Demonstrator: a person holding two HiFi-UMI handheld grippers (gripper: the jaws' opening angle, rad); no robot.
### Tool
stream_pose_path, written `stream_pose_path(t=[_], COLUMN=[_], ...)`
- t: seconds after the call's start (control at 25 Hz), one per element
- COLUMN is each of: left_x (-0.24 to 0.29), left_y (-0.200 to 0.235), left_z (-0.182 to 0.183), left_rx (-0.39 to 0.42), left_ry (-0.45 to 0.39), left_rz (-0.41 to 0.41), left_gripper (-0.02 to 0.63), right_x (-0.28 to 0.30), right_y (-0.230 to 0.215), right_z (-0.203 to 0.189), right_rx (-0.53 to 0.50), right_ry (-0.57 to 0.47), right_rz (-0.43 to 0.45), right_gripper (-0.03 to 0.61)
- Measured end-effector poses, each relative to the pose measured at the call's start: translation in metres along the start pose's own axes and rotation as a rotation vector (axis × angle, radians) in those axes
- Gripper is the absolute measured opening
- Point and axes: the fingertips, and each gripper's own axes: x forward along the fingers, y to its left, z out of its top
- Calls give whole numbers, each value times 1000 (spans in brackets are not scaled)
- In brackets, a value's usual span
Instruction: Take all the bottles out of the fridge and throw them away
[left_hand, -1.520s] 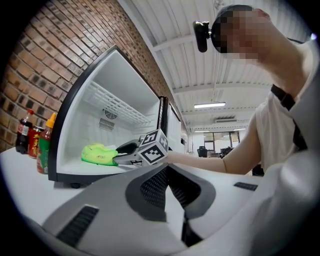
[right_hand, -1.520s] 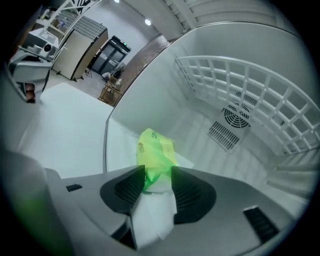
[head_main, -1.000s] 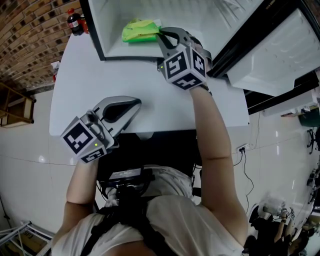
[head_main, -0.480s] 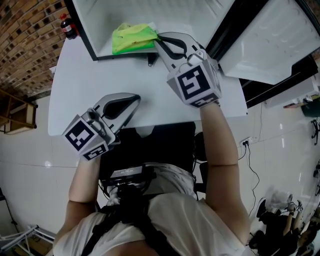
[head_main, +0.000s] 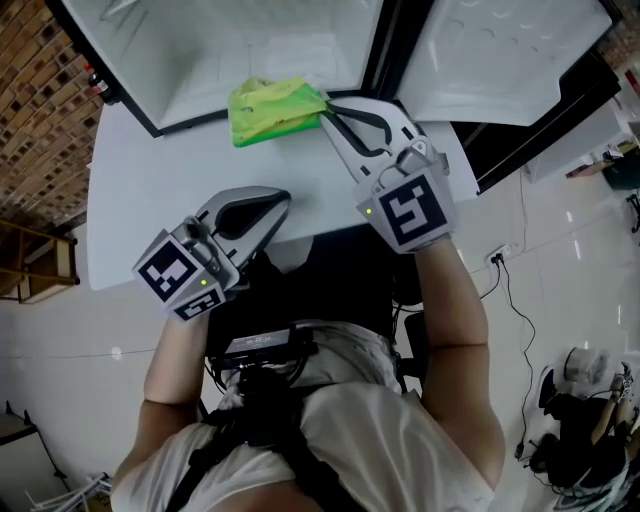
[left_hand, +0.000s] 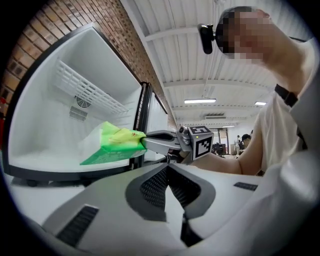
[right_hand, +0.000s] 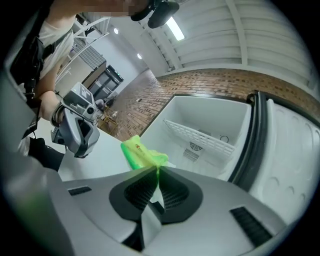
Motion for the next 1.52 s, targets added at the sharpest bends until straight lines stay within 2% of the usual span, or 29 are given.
stream_pose_path(t=[0.32, 0.76, 0.96, 1.12, 1.2, 1.36, 1.52], left_x=[55, 125, 146, 158, 161, 161, 180], left_y=[-46, -119, -148, -178, -187, -184, -205], left_z=[-9, -32, -43, -54, -64, -77, -94], left_rx=[18, 7, 9, 33, 21, 1, 4], left_ry=[34, 73, 80, 90, 108, 133, 129], left_rz=[-163, -403, -507, -588, -617, -641, -660], left_gripper=[11, 11, 11, 11, 11, 11, 11], right_x=[-67, -175, -210, -239, -251, -256, -296], right_y=[-7, -17, -23, -14, -9, -6, 4], right_z=[-18, -63, -75, -82, -91, -103, -135], right_rx=[20, 49, 75, 63, 60, 71, 107], right_ry=[10, 91, 94, 104, 111, 53, 146], right_rz=[-72, -203, -271, -285, -287, -314, -308], right_gripper=[17, 17, 17, 17, 17, 17, 17])
